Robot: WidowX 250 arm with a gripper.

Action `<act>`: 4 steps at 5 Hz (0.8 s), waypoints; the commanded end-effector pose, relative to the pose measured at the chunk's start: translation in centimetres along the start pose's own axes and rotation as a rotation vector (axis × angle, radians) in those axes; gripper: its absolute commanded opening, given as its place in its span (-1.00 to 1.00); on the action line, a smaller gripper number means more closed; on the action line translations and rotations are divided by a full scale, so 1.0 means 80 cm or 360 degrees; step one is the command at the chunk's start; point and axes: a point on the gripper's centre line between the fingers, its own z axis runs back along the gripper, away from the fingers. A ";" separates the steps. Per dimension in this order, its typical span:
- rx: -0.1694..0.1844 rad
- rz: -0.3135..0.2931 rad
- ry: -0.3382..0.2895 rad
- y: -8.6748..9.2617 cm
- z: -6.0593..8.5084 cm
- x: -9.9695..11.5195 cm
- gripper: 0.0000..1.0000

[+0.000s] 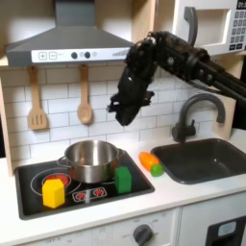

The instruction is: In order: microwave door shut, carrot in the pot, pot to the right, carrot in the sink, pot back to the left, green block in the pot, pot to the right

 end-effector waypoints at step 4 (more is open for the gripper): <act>0.0012 -0.0009 -0.0396 0.008 0.033 0.108 -1.00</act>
